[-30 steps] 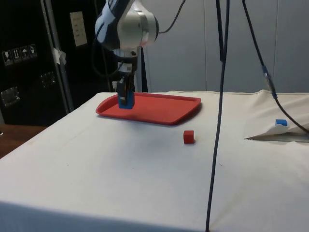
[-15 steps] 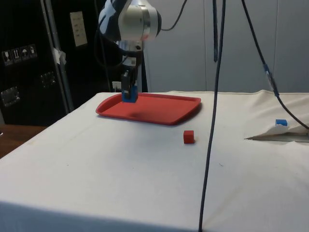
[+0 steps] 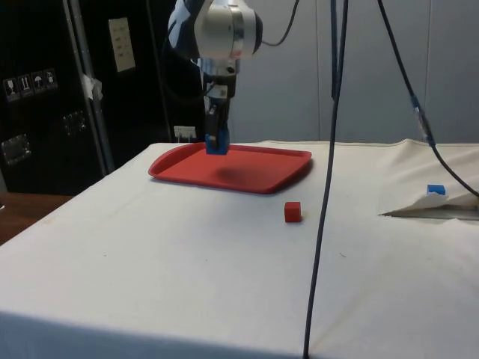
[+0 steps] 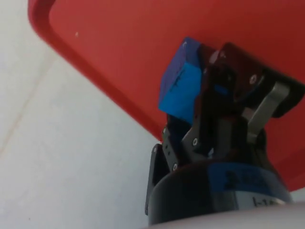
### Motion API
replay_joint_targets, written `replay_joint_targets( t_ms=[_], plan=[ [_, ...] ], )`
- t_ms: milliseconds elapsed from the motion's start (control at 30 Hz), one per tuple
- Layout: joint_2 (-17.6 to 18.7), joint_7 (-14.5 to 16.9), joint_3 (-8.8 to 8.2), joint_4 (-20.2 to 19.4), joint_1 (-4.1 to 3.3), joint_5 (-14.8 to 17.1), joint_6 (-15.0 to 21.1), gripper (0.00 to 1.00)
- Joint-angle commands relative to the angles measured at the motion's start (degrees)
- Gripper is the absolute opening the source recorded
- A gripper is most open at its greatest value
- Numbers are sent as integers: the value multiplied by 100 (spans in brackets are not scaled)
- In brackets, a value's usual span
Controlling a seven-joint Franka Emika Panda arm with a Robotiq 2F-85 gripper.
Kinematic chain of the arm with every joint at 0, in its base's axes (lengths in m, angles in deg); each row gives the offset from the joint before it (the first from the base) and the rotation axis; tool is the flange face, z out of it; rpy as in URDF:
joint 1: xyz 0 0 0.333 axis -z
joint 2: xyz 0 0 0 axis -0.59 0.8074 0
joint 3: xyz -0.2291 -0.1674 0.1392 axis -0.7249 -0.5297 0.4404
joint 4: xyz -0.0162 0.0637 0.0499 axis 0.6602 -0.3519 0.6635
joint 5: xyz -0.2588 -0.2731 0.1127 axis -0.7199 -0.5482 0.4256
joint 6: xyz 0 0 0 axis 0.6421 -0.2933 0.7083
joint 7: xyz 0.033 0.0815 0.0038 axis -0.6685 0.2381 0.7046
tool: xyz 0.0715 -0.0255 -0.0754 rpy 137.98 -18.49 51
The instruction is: Pick up the largest block and place it onto the tray.
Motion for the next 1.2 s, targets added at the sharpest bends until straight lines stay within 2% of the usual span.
replay_joint_targets(
  t_ms=[0, 167, 200, 233, 367, 667, 700, 800, 833, 867, 1000, 1033, 1167],
  plan=[
    [97, 103, 80, 103, 143, 97, -17, 0],
    [493, 407, 46, 235, 189, 596, -40, 0],
    [498, 395, -11, 201, 138, 596, -57, 0],
    [544, 435, 40, 246, 183, 659, -34, 0],
    [693, 516, 17, 269, 132, 871, -29, 0],
    [710, 504, -11, 258, 109, 877, -52, 1],
    [710, 498, -11, 258, 109, 877, -52, 7],
    [710, 493, -11, 252, 109, 871, -57, 34],
    [710, 498, -11, 258, 109, 877, -52, 34],
    [710, 498, -11, 252, 109, 877, -57, 55],
    [710, 493, -11, 252, 103, 877, -57, 94],
    [710, 493, -11, 252, 103, 877, -57, 100],
    [710, 493, -11, 252, 103, 871, -57, 100]
  ],
)
